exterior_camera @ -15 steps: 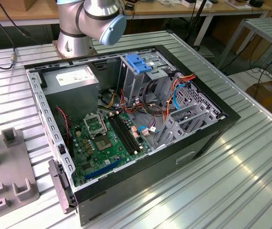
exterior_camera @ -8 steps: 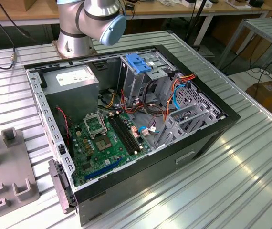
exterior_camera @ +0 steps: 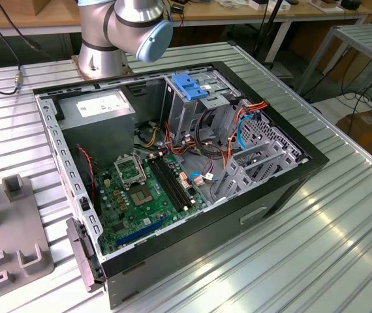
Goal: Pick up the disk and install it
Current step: 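Pick up the disk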
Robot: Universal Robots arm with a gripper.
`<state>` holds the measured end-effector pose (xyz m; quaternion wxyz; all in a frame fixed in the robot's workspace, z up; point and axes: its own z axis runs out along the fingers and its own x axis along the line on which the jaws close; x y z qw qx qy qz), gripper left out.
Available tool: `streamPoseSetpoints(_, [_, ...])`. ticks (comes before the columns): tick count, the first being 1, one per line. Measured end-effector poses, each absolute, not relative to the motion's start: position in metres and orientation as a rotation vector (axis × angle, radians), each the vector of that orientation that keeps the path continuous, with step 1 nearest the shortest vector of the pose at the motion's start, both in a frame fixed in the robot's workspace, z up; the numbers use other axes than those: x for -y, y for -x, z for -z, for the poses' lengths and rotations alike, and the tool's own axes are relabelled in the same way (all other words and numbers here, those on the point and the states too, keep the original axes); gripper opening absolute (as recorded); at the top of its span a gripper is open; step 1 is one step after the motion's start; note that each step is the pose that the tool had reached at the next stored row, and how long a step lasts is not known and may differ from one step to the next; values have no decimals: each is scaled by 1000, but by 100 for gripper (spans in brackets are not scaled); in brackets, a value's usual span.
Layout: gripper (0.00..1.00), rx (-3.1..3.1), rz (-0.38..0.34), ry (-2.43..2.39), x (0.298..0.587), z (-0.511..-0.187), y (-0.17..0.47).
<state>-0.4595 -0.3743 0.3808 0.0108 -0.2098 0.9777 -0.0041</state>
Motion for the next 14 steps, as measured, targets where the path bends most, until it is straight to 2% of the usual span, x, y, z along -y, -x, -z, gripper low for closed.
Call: streamPoseSetpoints(14, [10,-3016,13,798,374,-381,459])
